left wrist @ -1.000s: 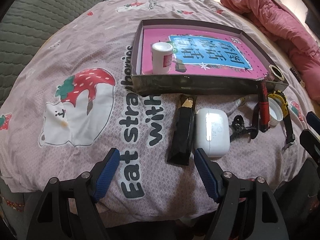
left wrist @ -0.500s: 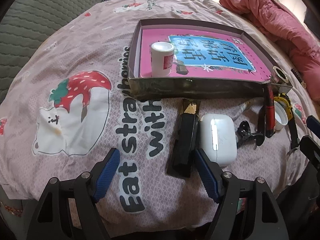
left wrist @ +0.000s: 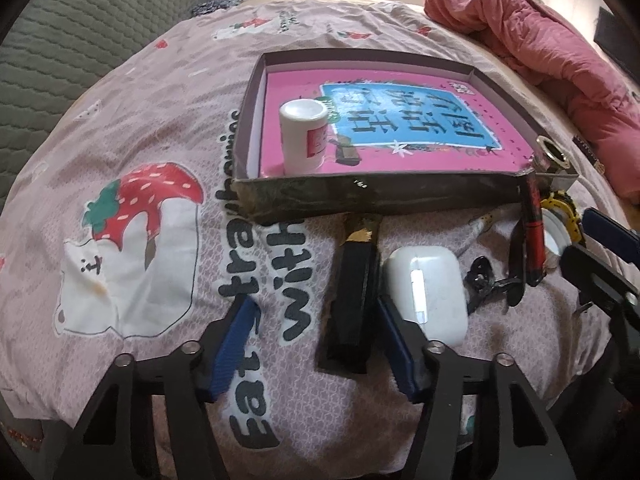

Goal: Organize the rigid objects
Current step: 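Close the left tool on the black gold-capped tube while the right tool grasps the red lighter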

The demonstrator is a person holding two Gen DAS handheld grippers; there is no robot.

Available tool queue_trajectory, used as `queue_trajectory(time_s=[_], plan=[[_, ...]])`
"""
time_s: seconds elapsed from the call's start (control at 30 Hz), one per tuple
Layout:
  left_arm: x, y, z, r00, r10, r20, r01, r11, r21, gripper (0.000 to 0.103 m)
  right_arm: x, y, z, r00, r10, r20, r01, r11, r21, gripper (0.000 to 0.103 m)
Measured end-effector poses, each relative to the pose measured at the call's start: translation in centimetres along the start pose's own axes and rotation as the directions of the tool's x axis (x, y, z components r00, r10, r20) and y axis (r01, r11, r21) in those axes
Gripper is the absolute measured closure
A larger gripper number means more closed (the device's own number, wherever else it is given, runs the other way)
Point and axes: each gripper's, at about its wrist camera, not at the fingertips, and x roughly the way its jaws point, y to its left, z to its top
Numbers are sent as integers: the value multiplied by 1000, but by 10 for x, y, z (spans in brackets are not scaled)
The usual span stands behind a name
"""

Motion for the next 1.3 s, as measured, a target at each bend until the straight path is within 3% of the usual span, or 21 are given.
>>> queue_trajectory(time_s=[0.13,0.63,0.8,1.07,1.3], plan=[[2,-2,3,999,-37,12,37,999,3,53,9,0,3,1000,-14,-11,14,1000,1,46],[9,2,6,997,-80,15,80,996,-25,55,32,0,11,1000,-8,-24,8,1000,5,46],[10,4,6,996,-87,17,87,996,-32,55,37,0,10,1000,-9,-27,9,1000,3,54],[11,4,6,996,-91,19,91,995,-36,55,40,-1,6,1000,-6,-30,6,1000,-10,78],[11,5,7,995,-97,21,98,994,-42,55,35,-6,5,1000,15,-17,-15,1000,-5,79]])
